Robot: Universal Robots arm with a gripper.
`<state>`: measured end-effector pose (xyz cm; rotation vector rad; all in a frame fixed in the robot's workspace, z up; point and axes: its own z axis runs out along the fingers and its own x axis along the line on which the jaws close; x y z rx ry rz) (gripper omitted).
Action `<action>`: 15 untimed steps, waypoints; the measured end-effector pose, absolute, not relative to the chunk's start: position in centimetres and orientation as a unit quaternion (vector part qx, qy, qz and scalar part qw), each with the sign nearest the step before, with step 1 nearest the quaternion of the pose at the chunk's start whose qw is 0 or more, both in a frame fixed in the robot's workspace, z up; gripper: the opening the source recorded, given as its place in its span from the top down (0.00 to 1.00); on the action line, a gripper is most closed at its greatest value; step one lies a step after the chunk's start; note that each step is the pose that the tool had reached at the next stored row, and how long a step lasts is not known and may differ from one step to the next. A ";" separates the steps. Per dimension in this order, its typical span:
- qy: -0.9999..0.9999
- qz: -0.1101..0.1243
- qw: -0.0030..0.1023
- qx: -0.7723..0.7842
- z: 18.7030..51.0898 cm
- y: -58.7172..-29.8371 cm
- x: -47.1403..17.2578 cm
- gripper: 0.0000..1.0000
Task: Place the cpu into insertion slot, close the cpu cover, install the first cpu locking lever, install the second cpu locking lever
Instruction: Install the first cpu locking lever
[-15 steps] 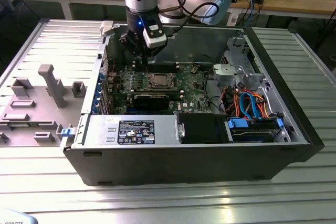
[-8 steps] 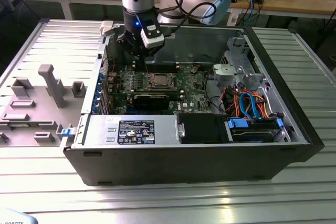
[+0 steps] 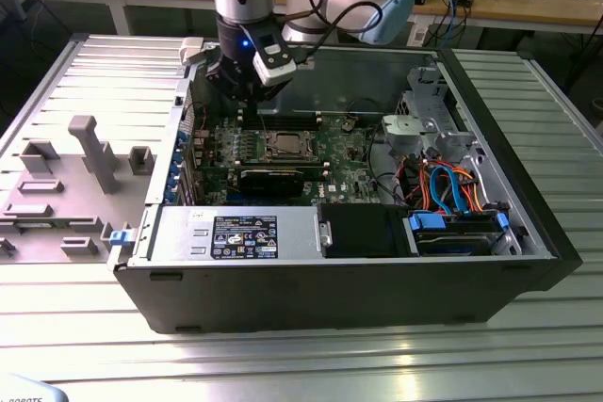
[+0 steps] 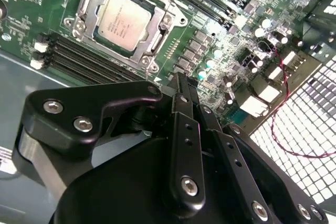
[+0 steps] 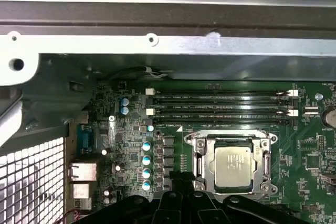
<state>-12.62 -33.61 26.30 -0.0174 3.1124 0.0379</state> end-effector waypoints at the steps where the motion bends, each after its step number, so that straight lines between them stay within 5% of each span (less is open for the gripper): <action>1: 1.000 0.012 0.014 -0.007 26.3 -33.5 -12.6 0.89; 15: 0.999 0.013 0.014 -0.047 26.3 -31.6 -12.7 0.89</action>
